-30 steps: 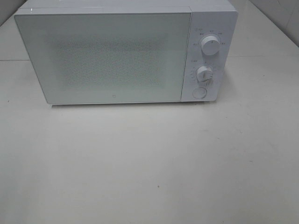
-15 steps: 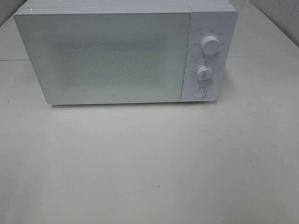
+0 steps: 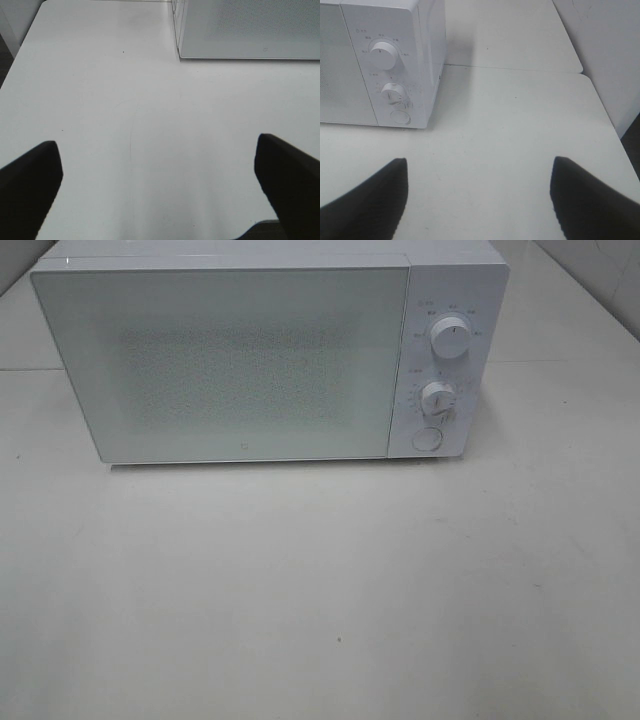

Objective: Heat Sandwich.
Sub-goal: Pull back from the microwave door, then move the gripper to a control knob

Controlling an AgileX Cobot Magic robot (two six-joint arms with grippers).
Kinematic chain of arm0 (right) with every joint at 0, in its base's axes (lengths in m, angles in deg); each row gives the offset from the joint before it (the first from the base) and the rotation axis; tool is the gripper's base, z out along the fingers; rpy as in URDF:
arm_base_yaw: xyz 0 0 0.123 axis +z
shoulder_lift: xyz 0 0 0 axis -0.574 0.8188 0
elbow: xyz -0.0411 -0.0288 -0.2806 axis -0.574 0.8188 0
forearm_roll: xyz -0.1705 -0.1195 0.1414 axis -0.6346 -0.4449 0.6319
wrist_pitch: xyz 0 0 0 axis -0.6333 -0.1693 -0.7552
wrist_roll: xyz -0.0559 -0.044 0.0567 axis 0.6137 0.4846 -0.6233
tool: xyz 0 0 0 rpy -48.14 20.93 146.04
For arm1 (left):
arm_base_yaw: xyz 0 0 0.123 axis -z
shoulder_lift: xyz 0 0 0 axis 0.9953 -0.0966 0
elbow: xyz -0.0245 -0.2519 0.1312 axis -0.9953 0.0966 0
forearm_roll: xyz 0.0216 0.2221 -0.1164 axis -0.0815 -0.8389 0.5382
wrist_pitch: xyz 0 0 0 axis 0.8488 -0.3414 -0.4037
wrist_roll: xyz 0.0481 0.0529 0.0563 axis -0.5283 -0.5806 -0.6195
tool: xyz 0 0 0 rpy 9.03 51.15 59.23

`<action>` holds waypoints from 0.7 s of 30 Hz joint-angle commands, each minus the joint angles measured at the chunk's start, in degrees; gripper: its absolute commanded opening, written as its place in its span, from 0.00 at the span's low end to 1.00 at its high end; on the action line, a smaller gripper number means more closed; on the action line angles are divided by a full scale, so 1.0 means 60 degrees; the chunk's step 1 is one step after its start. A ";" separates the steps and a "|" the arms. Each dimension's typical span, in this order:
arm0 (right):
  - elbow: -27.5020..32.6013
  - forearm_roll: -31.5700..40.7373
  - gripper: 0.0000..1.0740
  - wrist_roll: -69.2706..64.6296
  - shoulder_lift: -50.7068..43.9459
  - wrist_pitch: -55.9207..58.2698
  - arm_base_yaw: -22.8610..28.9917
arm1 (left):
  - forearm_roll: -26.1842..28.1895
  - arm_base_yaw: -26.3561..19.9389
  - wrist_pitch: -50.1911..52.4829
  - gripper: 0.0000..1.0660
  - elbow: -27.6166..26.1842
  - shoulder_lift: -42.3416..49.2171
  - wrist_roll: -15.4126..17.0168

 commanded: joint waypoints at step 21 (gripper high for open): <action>-0.0019 -0.0048 0.70 -0.0019 0.3514 -0.3247 -0.0038 | 0.0019 0.0010 0.0105 0.94 0.0000 0.0153 0.0105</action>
